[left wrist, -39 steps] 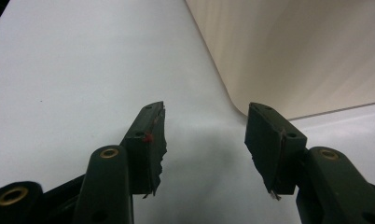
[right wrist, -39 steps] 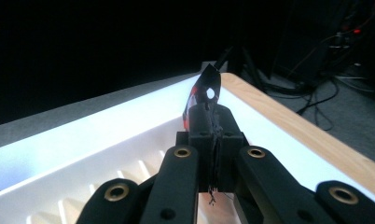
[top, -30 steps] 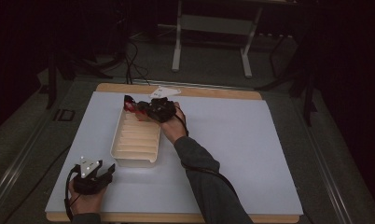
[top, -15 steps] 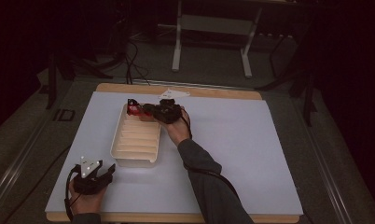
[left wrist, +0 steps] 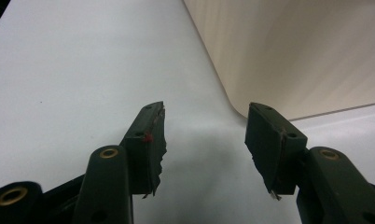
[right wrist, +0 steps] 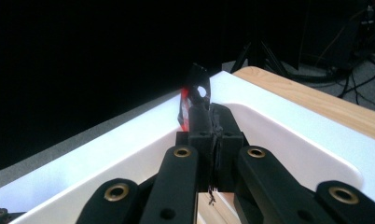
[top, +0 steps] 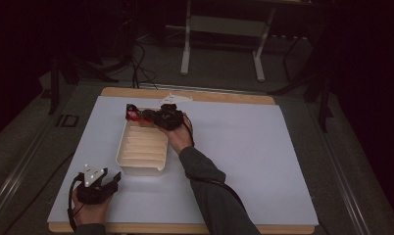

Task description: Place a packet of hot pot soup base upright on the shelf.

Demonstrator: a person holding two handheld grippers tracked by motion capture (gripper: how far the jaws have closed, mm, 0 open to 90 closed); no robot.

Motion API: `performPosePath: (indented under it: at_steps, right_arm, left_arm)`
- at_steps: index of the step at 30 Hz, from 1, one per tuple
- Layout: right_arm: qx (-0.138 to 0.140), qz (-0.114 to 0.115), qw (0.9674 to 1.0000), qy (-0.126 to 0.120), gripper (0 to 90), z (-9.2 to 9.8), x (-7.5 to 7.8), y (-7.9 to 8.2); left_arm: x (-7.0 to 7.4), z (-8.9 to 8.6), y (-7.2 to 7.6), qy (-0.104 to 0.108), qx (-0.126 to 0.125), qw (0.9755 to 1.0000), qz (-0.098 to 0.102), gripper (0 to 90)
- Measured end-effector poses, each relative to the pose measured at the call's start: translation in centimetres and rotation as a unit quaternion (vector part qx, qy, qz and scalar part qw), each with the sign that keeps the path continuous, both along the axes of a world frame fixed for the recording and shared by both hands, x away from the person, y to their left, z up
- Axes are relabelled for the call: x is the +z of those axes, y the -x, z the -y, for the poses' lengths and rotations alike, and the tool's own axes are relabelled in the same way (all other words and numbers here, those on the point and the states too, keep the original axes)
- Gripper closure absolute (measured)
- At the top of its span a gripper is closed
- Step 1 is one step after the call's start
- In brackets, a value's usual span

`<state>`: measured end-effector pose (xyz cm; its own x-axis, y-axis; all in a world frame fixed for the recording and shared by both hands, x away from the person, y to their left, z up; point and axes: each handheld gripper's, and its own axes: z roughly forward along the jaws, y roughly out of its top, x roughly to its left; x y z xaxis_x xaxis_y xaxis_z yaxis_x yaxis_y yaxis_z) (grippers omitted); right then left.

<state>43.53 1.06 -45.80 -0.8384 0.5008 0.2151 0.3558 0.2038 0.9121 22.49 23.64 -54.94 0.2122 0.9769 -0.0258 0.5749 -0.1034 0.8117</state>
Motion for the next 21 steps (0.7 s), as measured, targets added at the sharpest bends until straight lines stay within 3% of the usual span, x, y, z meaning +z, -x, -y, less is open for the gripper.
performPosePath:
  at_steps: [5, 10, 14, 21]
  right_arm:
    - [-0.013, -0.019, 0.9996, -0.018, 89.3, 1.4, -0.9, -0.5]
    - [-0.031, -0.034, 0.9989, -0.015, 89.3, 2.7, -1.8, -1.0]
    - [-0.031, -0.036, 0.9988, -0.007, 89.1, 3.5, -2.2, -1.1]
    - [-0.037, -0.022, 0.9986, 0.03, 87.6, 3.2, -1.8, -0.9]
  left_arm:
    - [0.0, 0.0, 0.0, -0.001, 0.0, 1.0, 0.0, 47.3]
    - [0.0, 0.0, 0.0, -0.002, 0.0, 1.0, -0.001, 47.3]
    - [0.0, 0.0, 0.0, -0.005, 0.0, 1.0, -0.004, 47.3]
    - [0.0, 0.1, 0.0, -0.005, 0.0, 1.0, -0.002, 47.3]
